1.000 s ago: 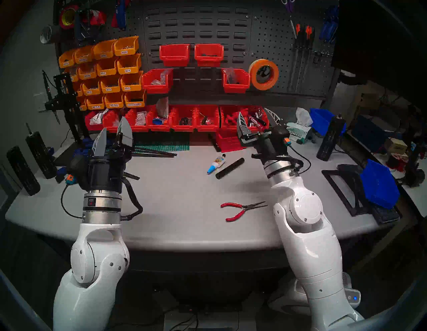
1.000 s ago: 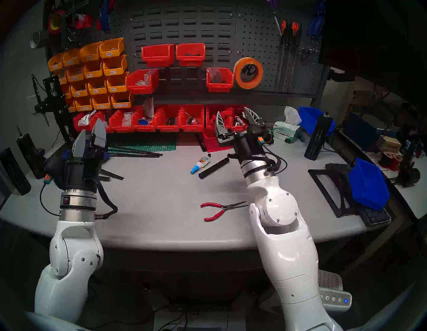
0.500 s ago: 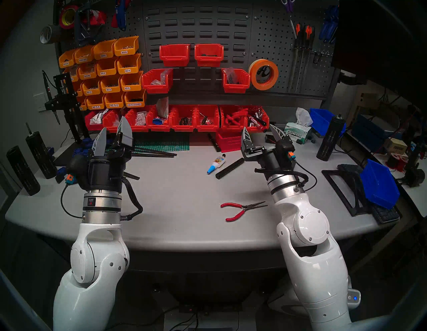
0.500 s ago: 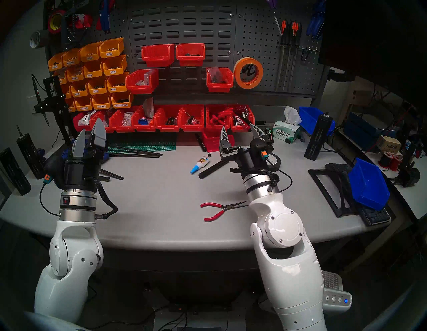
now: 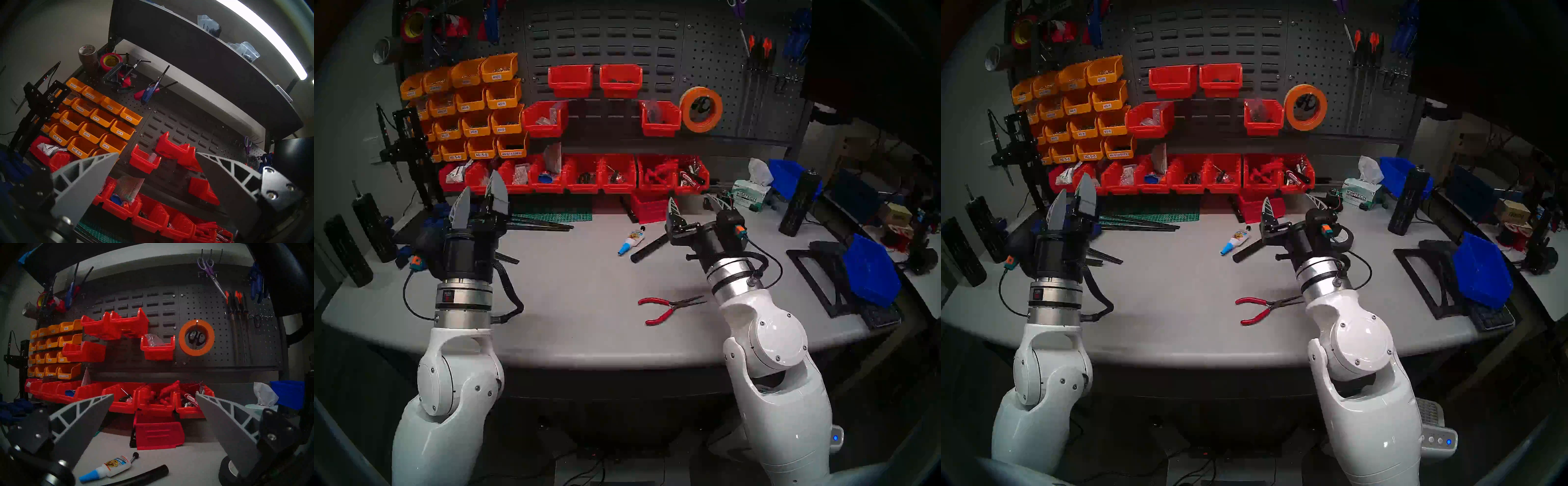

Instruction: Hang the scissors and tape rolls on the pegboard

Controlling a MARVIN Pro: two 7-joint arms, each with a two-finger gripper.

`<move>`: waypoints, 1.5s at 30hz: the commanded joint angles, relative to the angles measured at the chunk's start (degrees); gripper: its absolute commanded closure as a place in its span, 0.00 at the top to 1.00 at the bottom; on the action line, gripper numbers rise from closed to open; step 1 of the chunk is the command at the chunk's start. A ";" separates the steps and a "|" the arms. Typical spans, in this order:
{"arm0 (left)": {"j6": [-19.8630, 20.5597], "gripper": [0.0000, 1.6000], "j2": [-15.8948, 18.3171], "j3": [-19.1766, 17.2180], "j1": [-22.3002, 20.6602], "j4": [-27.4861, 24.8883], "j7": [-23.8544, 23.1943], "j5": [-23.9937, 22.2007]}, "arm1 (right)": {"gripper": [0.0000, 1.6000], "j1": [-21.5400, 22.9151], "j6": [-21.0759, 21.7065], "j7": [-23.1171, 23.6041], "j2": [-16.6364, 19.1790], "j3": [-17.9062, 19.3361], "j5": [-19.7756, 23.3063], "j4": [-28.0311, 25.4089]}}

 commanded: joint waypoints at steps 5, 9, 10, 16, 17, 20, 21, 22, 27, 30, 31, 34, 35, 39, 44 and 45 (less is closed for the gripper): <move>-0.57 1.00 -0.12 -0.15 -0.52 -1.91 -0.23 -0.07 | 1.00 0.83 0.72 -0.31 -0.21 0.09 0.03 -3.29; -0.57 1.00 -0.12 -0.15 -0.52 -1.91 -0.23 -0.08 | 1.00 0.85 0.88 -0.37 -0.18 0.07 0.04 -3.34; -0.57 1.00 -0.12 -0.15 -0.52 -1.91 -0.23 -0.08 | 1.00 0.85 0.90 -0.39 -0.17 0.06 0.04 -3.34; -0.57 1.00 -0.12 -0.15 -0.52 -1.91 -0.23 -0.08 | 1.00 0.85 0.90 -0.46 -0.13 0.03 0.06 -3.36; -0.57 1.00 -0.12 -0.15 -0.52 -1.91 -0.23 -0.08 | 1.00 0.85 0.90 -0.47 -0.12 0.03 0.06 -3.36; -0.57 1.00 -0.13 -0.16 -0.52 -1.92 -0.23 -0.08 | 1.00 0.85 0.90 -0.50 -0.10 0.02 0.07 -3.37; -0.57 1.00 -0.13 -0.16 -0.52 -1.92 -0.23 -0.08 | 1.00 0.85 0.90 -0.51 -0.09 0.01 0.07 -3.37; -0.57 1.00 -0.13 -0.16 -0.52 -1.92 -0.23 -0.08 | 1.00 0.85 0.90 -0.51 -0.09 0.01 0.07 -3.37; -0.56 1.00 -0.13 -0.16 -0.51 -1.92 -0.23 -0.08 | 1.00 0.85 0.90 -0.54 -0.07 0.00 0.08 -3.37; -0.56 1.00 -0.13 -0.16 -0.51 -1.92 -0.23 -0.08 | 1.00 0.85 0.90 -0.55 -0.06 0.00 0.08 -3.37; -0.56 1.00 -0.13 -0.16 -0.51 -1.92 -0.23 -0.08 | 1.00 0.85 0.90 -0.56 -0.06 -0.01 0.08 -3.37; -0.56 1.00 -0.14 -0.16 -0.52 -1.92 -0.23 -0.08 | 1.00 0.85 0.90 -0.57 -0.05 -0.01 0.09 -3.38; -0.56 1.00 -0.14 -0.16 -0.52 -1.92 -0.23 -0.08 | 1.00 0.85 0.90 -0.57 -0.05 -0.01 0.09 -3.38; -0.56 1.00 -0.14 -0.16 -0.52 -1.92 -0.23 -0.08 | 1.00 0.85 0.90 -0.57 -0.05 -0.01 0.09 -3.38; -0.56 1.00 -0.13 -0.16 -0.51 -1.92 -0.23 -0.08 | 1.00 0.85 0.90 -0.55 -0.06 0.00 0.08 -3.38; -0.56 1.00 -0.13 -0.16 -0.51 -1.92 -0.23 -0.08 | 1.00 0.85 0.90 -0.54 -0.07 0.00 0.08 -3.38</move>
